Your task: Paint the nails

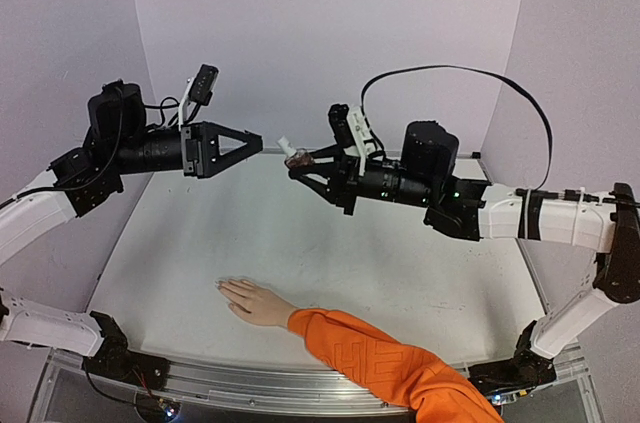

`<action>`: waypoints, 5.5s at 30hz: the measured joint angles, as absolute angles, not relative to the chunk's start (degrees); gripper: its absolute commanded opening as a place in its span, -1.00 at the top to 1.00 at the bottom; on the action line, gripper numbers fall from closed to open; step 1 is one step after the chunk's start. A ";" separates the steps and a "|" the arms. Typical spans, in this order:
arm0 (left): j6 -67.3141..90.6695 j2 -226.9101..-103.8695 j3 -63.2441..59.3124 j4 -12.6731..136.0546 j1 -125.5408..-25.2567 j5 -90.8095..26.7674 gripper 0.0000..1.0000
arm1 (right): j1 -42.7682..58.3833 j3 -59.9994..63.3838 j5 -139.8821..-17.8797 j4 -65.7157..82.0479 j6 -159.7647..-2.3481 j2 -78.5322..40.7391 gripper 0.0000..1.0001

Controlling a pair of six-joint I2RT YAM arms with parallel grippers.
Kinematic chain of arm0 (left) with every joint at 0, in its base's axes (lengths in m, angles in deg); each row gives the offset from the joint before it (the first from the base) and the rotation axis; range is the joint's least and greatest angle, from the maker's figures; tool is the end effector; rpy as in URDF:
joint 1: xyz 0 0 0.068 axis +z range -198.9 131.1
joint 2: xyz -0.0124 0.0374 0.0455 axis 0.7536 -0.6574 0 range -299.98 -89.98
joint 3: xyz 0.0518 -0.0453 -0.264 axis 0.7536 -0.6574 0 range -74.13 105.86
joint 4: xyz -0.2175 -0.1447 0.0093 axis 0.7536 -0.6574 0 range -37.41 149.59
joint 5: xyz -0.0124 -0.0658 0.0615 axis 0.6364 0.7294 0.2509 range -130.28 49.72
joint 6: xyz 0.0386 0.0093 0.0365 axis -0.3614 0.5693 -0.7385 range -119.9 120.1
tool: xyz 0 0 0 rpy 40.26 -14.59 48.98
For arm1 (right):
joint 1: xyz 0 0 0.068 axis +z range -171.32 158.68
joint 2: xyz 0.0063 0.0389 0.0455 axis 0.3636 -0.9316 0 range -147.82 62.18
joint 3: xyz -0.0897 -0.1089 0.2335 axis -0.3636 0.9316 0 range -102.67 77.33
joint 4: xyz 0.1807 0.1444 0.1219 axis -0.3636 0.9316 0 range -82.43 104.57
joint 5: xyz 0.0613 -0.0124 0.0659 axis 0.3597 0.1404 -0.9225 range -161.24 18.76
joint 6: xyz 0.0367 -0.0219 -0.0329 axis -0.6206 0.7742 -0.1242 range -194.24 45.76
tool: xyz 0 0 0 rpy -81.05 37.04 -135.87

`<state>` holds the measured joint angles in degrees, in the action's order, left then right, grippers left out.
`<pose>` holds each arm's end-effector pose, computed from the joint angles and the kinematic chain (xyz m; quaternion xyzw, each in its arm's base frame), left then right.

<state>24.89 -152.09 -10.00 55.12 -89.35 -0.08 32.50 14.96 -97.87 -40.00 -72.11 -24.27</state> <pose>0.1680 -0.1734 0.4111 0.3279 0.6393 -0.5592 0.4135 0.1930 0.2911 0.3739 -0.4204 0.3810 0.4684 0.6773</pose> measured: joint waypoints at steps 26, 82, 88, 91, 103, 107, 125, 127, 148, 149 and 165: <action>28.83 -156.92 -10.19 54.61 -89.35 -4.29 0.27 | 39.74 13.12 -79.21 -40.85 -66.52 -29.54 1.00; 24.87 -154.06 -2.78 32.45 -89.85 -17.08 0.24 | 44.98 7.94 -63.75 -39.98 -61.82 -35.83 1.00; 25.05 -155.98 -1.69 32.50 -89.85 -15.92 0.28 | 44.98 6.78 -61.72 -40.07 -61.34 -35.92 1.00; 24.98 -156.48 -1.69 32.52 -89.85 -15.44 0.49 | 44.98 6.28 -61.26 -40.44 -61.03 -35.96 1.00; 22.49 -156.59 -1.69 32.56 -89.45 -13.61 1.00 | 44.70 6.28 -62.92 -40.07 -60.59 -36.07 1.00; 17.97 -156.85 -1.43 31.51 -88.89 -8.80 1.00 | 42.40 8.51 -72.56 -40.35 -60.92 -34.24 1.00; 15.08 -158.21 -1.32 22.16 -88.51 -32.14 1.00 | 40.31 10.63 -67.23 -33.68 -60.48 -32.03 -0.90; 16.37 -157.51 -5.01 22.33 -86.42 -38.65 1.00 | 39.93 12.66 -63.32 -33.57 -60.79 -31.88 -0.93; 25.88 -174.91 -25.14 40.74 -67.20 -54.78 1.00 | 33.44 24.42 -55.40 -31.37 -66.80 -22.19 -0.97; 25.97 -175.80 -25.14 40.95 -67.20 -55.07 1.00 | 33.40 24.60 -55.38 -31.30 -66.80 -22.19 -0.97; 27.80 -182.78 -24.75 45.06 -66.79 -55.48 0.88 | 32.55 25.01 -55.27 -31.21 -67.28 -22.15 -0.97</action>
